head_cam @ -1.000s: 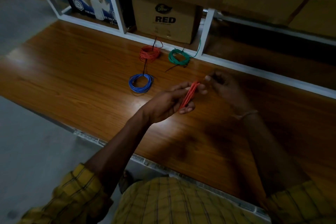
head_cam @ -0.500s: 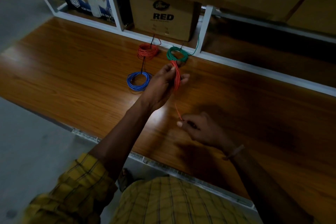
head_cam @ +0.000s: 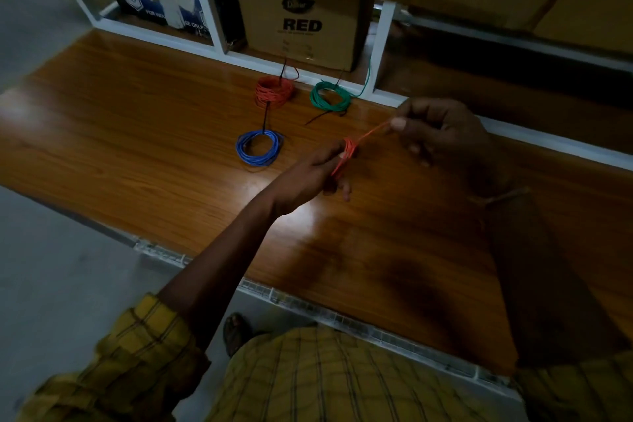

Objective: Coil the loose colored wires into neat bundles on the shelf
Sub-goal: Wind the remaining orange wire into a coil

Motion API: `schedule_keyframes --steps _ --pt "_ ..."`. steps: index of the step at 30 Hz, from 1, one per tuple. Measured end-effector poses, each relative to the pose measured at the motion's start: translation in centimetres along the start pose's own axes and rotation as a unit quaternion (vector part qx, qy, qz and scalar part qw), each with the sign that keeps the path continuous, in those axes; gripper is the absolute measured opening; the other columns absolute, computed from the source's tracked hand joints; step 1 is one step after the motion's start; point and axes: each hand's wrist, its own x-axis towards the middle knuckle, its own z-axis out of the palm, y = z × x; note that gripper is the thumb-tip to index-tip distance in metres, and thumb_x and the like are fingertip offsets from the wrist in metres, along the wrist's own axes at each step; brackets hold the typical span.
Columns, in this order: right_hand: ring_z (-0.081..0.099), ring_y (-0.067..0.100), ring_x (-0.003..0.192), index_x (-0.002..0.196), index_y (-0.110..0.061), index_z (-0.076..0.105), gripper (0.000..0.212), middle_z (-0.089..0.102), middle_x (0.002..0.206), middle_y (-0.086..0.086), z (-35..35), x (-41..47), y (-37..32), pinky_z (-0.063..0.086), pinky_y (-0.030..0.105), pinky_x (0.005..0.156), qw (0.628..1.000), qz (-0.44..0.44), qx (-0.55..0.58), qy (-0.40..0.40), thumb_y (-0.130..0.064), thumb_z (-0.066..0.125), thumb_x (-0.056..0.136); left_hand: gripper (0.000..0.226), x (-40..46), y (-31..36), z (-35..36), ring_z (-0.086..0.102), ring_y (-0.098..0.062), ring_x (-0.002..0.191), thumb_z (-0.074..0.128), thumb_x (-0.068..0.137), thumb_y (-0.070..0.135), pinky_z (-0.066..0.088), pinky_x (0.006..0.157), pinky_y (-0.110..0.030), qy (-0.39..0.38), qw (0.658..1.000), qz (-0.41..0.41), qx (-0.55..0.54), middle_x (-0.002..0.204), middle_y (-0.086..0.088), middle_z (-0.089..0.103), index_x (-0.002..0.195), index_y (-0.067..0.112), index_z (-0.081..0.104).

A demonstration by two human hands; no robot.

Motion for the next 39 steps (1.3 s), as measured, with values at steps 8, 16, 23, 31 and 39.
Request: schedule_keyframes --steps 8,16,23,31,39 --pt "0.056 0.002 0.084 0.1 -0.024 0.066 0.011 0.061 0.093 -0.011 3.2 2.8 6.7 0.043 0.025 0.075 0.986 0.076 -0.13 0.068 -0.03 0.057 0.103 0.046 0.1 -0.5 0.2 0.061 -0.009 0.062 0.027 0.114 0.014 0.04 0.053 -0.02 -0.042 0.946 0.018 -0.322 0.155 -0.026 0.05 0.151 -0.011 0.04" --pt "0.046 0.002 0.058 0.092 -0.018 0.071 0.015 0.051 0.065 -0.016 8.8 -0.8 10.1 0.033 0.024 0.065 0.976 0.054 -0.207 0.035 -0.024 0.062 0.101 0.048 1.2 -0.8 -1.2 0.073 -0.015 0.087 0.031 0.115 0.021 0.058 0.073 -0.02 -0.023 0.851 0.027 -0.524 0.158 -0.022 0.046 0.153 -0.006 0.041" --pt "0.046 -0.004 0.047 0.109 -0.03 0.073 0.022 0.05 0.052 -0.014 10.3 -4.2 6.4 0.032 0.018 0.056 0.968 -0.024 -0.217 -0.123 -0.041 0.067 0.09 0.053 2.7 -0.9 -0.6 0.064 -0.041 0.129 0.031 0.115 0.032 0.055 0.107 -0.044 0.065 0.869 0.029 -0.49 0.14 -0.017 0.061 0.154 -0.004 0.034" --pt "0.065 0.01 0.059 0.1 -0.019 0.069 0.01 0.07 0.078 0.003 2.8 -3.7 0.8 0.053 0.022 0.051 0.988 0.062 -0.037 -0.139 -0.027 0.064 0.098 0.066 2.0 -2.6 1.3 0.074 -0.026 0.106 0.012 0.111 0.054 0.05 0.096 -0.032 0.058 0.996 -0.004 -0.066 0.109 -0.009 0.074 0.162 0.017 0.027" --pt "0.055 0.015 0.052 0.099 -0.009 0.069 0.013 0.059 0.066 -0.002 -1.0 -0.3 3.2 0.049 0.026 0.048 0.998 0.056 -0.001 0.008 -0.02 0.061 0.101 0.076 0.2 -1.4 1.5 0.047 -0.018 0.054 -0.006 0.111 0.048 0.034 0.06 -0.034 -0.042 0.998 0.013 -0.044 0.071 -0.031 0.061 0.147 0.011 0.05"
